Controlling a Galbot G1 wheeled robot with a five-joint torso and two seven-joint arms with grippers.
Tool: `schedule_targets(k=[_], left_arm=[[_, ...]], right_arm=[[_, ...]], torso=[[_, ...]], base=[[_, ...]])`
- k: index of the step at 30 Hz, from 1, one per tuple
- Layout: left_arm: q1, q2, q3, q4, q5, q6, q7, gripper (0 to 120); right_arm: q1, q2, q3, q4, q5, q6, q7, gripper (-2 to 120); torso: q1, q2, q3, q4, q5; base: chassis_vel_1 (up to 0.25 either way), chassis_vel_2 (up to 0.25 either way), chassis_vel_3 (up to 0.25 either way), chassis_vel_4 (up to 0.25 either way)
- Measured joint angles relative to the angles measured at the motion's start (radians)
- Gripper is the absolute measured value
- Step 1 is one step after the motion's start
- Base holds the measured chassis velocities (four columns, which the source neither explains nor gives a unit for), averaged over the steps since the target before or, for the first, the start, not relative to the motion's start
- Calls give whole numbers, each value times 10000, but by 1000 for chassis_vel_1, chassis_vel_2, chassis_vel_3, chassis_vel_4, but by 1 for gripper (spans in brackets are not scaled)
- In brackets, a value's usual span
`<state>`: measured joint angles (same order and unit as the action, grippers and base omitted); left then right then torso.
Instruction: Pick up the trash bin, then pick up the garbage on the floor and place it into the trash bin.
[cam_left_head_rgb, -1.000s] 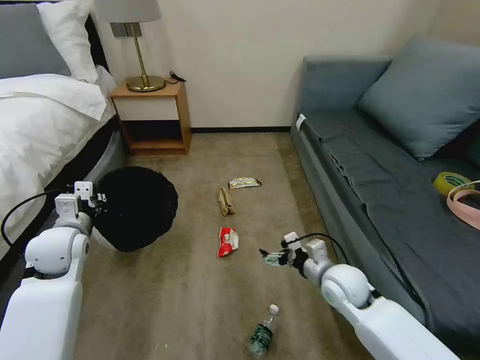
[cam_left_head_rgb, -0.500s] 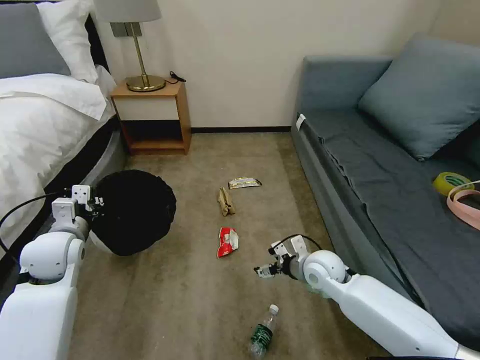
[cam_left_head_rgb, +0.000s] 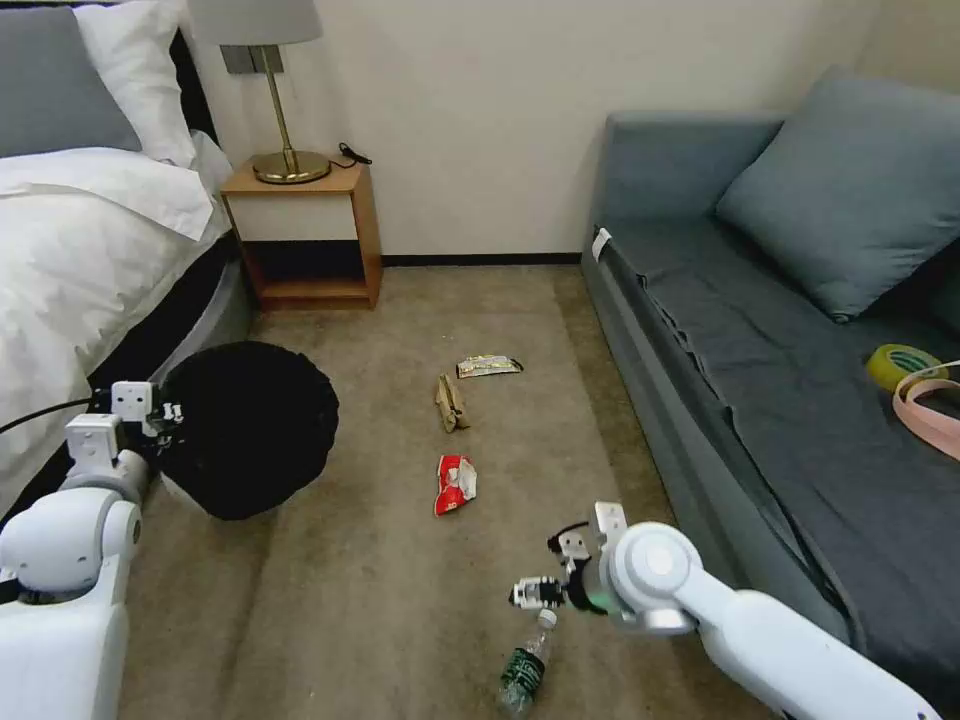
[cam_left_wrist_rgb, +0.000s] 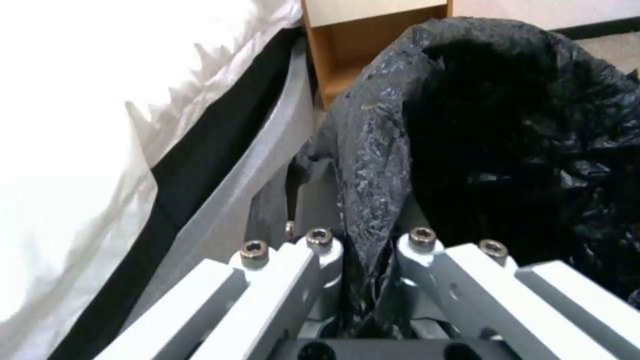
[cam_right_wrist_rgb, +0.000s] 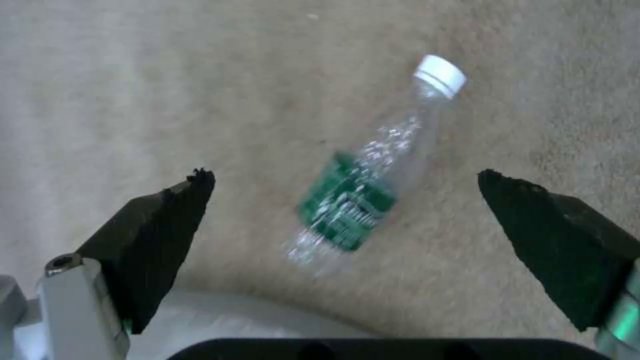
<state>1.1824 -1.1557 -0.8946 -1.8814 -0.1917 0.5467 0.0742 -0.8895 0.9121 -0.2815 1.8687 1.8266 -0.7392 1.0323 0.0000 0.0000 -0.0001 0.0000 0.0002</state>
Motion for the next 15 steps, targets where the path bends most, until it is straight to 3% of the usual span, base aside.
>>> schedule_targets(k=[6,15], left_arm=[[130,40,61,203,-88,-195,50,4],[109,-22,181,-17,7,-16,5,4]], right_arm=[[226,551,-255,-1677,-1050,17,-675,100],[556,960,-742,-3401,-2417,28,-1755,100]], torso=[[0,0,0,1,-2],[0,0,0,-1,-3]], base=[[0,0,0,0],[0,0,0,0]])
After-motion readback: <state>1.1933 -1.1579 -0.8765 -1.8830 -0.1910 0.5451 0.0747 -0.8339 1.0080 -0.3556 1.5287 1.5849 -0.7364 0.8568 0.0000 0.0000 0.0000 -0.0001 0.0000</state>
